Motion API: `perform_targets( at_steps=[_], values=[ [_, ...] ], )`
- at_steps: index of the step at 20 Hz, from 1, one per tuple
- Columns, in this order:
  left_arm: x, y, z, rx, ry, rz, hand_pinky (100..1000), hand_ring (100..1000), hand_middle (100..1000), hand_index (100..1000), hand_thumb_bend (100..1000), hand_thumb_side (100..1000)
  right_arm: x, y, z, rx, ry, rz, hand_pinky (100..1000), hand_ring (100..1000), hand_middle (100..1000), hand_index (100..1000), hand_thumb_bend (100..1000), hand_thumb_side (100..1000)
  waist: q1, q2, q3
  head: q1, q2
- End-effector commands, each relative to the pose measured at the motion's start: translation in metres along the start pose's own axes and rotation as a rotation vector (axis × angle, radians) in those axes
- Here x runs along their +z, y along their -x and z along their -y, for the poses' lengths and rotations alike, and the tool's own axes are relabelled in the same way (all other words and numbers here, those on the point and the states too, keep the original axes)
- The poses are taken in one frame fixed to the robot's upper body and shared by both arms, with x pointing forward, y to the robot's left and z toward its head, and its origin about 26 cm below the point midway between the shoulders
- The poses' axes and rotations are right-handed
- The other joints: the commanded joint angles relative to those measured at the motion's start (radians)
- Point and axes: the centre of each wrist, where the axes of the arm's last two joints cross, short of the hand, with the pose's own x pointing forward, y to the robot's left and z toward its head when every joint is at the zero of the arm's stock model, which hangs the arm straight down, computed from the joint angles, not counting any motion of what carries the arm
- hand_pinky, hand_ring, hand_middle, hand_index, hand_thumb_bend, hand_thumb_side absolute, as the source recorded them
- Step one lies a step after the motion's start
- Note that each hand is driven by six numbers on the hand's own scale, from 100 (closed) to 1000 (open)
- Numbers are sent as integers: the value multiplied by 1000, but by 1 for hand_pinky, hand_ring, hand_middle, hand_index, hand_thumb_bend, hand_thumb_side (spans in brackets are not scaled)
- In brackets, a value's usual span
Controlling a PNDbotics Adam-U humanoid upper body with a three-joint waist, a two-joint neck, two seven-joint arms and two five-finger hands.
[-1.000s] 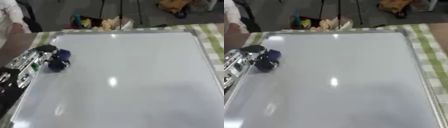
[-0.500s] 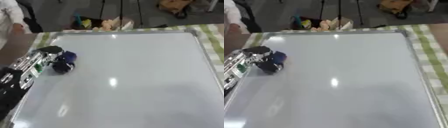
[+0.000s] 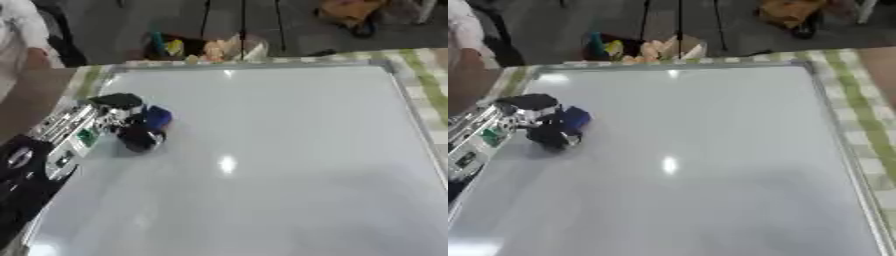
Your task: Wipe the whiteboard clean with a brush.
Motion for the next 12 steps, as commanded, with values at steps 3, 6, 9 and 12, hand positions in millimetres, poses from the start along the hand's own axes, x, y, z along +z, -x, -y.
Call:
perform_targets(
  at_steps=[3, 6, 9, 12],
  values=[
    [8, 7, -10, -27, -10, -19, 444, 566, 457, 679, 100, 624, -7, -4, 0, -6, -4, 26, 675, 585, 495, 693, 100, 786, -3, -28, 1, 4, -11],
    [8, 7, -11, -24, -13, -21, 442, 564, 456, 679, 100, 625, -7, -4, 0, -6, -3, 26, 675, 585, 495, 693, 100, 786, -3, -28, 1, 4, -11],
    [9, 7, -12, -17, -17, -14, 440, 564, 456, 678, 100, 627, -7, -4, 1, -6, -2, 26, 675, 585, 495, 693, 100, 786, -3, -28, 2, 4, -10],
    [15, 3, -13, -17, -31, 28, 429, 558, 452, 672, 100, 629, -6, -4, 1, -5, -1, 24, 675, 585, 495, 693, 100, 784, -4, -28, 3, 3, -10]
  ],
)
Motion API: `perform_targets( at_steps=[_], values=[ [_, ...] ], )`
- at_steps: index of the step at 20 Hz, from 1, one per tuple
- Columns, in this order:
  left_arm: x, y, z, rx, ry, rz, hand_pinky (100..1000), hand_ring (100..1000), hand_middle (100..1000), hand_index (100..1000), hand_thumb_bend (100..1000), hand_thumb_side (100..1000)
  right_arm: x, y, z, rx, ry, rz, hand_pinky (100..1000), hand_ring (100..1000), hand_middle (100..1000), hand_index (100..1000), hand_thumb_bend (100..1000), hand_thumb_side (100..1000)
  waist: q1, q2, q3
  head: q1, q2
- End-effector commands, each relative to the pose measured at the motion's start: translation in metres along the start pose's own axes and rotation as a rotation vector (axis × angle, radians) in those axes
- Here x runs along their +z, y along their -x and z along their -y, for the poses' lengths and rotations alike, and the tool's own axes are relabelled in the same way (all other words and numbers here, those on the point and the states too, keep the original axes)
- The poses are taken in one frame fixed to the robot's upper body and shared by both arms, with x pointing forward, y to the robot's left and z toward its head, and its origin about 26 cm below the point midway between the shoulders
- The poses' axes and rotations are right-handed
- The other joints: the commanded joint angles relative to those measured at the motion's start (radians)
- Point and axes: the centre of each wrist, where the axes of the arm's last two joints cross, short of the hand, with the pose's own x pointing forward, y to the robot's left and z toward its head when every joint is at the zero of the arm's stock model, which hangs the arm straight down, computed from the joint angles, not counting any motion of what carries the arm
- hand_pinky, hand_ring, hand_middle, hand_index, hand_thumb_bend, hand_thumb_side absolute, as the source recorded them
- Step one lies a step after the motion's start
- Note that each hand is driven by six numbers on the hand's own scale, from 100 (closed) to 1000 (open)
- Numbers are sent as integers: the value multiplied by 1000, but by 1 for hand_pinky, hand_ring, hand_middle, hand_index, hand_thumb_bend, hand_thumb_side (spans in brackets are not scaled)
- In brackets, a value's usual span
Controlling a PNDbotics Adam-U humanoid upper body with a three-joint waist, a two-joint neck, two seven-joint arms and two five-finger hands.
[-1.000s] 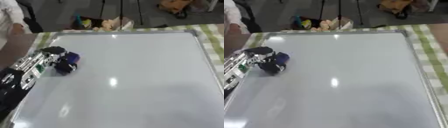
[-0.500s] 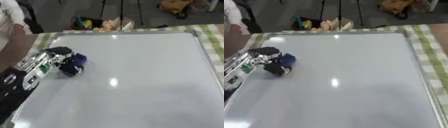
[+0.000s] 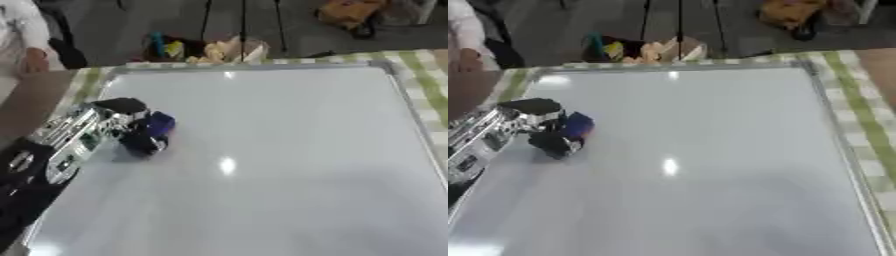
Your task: Wipe the whiteboard clean with a brush.
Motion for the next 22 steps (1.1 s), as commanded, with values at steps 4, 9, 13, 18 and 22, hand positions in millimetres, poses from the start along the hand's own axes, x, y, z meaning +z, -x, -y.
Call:
perform_targets(
  at_steps=[4, 9, 13, 18, 22],
  values=[
    [32, -9, -20, -30, -90, 86, 420, 553, 449, 671, 100, 634, -6, -4, 1, -4, -1, 22, 675, 585, 494, 693, 100, 782, -4, -29, 4, 2, -5],
    [59, -30, -24, -84, -127, 175, 417, 554, 451, 672, 100, 638, -6, -4, 1, -7, -3, 21, 676, 585, 495, 694, 100, 782, -4, -33, 7, 3, -2],
    [69, -41, -23, -105, -111, 208, 418, 554, 452, 674, 100, 639, -7, -4, 1, -11, -3, 22, 677, 586, 496, 693, 100, 782, -6, -36, 7, 3, -1],
    [66, -45, -20, -102, -87, 202, 419, 554, 453, 675, 100, 645, -7, -5, 1, -15, -4, 22, 677, 587, 496, 693, 100, 782, -5, -39, 6, 3, -1],
    [68, -50, -17, -116, -79, 227, 423, 558, 458, 680, 100, 647, -8, -5, 1, -17, -6, 22, 678, 587, 496, 693, 100, 783, -4, -39, 7, 3, 0]
  ],
)
